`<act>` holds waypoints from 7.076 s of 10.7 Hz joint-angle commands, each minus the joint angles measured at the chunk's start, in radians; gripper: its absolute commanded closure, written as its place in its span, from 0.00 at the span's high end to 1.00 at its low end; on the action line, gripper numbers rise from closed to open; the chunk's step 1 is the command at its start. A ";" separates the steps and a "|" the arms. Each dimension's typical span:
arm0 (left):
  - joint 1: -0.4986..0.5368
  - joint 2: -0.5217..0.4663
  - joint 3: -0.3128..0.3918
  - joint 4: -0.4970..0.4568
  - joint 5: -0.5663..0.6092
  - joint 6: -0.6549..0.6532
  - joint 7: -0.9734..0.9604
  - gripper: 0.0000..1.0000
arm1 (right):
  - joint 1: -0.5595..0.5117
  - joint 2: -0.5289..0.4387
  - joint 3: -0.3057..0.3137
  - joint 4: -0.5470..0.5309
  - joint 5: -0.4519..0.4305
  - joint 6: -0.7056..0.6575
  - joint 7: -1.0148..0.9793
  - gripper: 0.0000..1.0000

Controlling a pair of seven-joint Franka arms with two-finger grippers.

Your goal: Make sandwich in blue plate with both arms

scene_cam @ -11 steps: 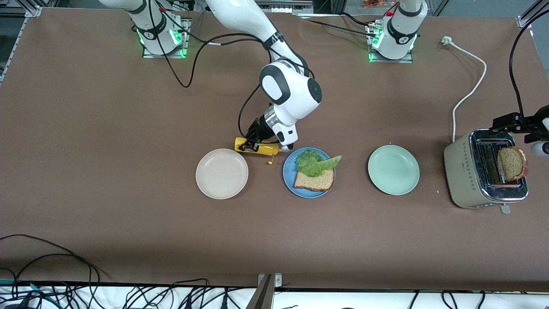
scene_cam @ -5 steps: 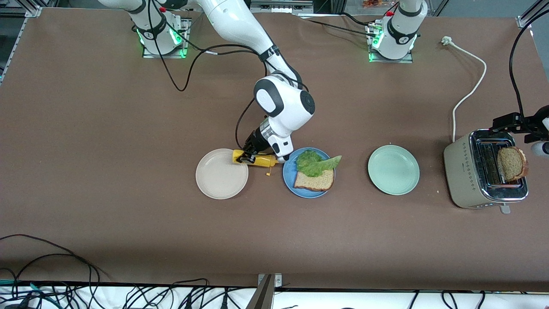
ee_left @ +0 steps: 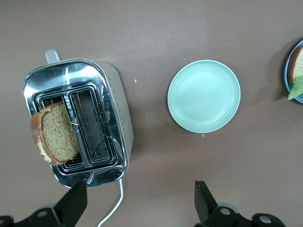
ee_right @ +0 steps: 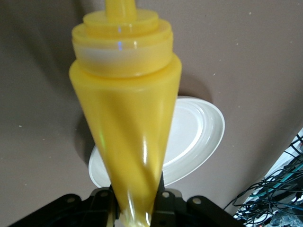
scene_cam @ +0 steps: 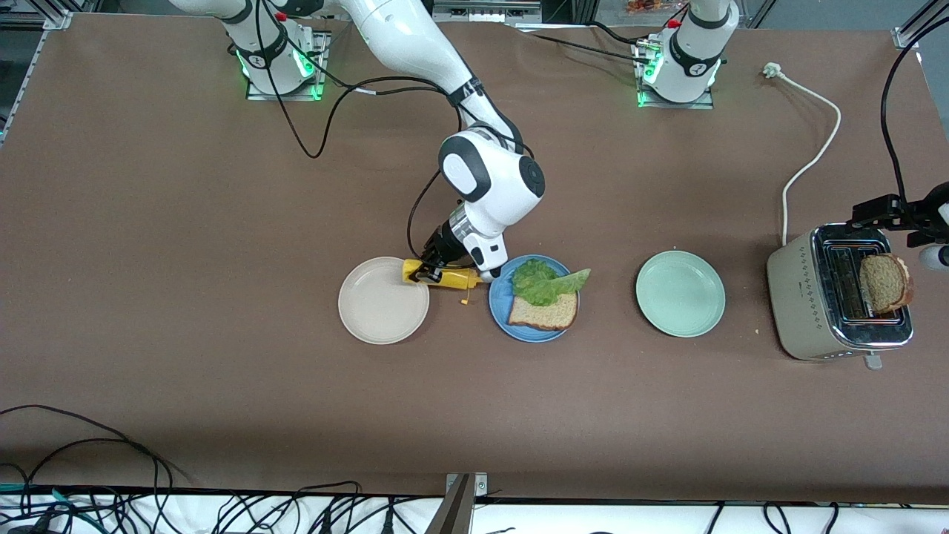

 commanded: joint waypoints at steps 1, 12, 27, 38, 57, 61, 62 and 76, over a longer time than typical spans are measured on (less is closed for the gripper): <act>0.002 -0.006 0.002 0.011 0.004 -0.016 0.000 1.00 | -0.008 0.006 -0.033 0.041 0.082 -0.032 -0.001 0.00; 0.004 -0.006 0.005 0.011 0.006 -0.016 0.007 1.00 | -0.696 -0.387 0.574 -0.048 0.297 -0.031 -0.144 0.00; 0.021 -0.004 0.011 0.011 0.004 -0.016 0.018 1.00 | -1.364 -0.274 1.082 -0.039 0.339 -0.132 -0.815 0.00; 0.194 0.212 0.030 0.008 0.015 0.224 0.142 1.00 | -1.605 0.029 1.225 -0.028 0.332 -0.056 -1.263 0.00; 0.015 0.214 0.007 0.193 0.211 -0.122 0.141 0.00 | -1.645 0.092 1.249 -0.028 0.332 -0.002 -1.368 1.00; -0.084 0.149 -0.076 0.196 0.196 -0.182 0.139 0.00 | -1.688 0.067 1.240 -0.028 0.253 -0.046 -1.383 1.00; -0.084 0.149 -0.114 0.192 0.176 -0.192 0.130 0.00 | -1.694 0.056 1.242 -0.028 0.237 -0.072 -1.382 1.00; -0.325 0.572 -0.121 0.176 -0.707 0.119 0.059 0.00 | -1.514 -0.515 0.940 -0.164 0.202 -0.126 -0.781 1.00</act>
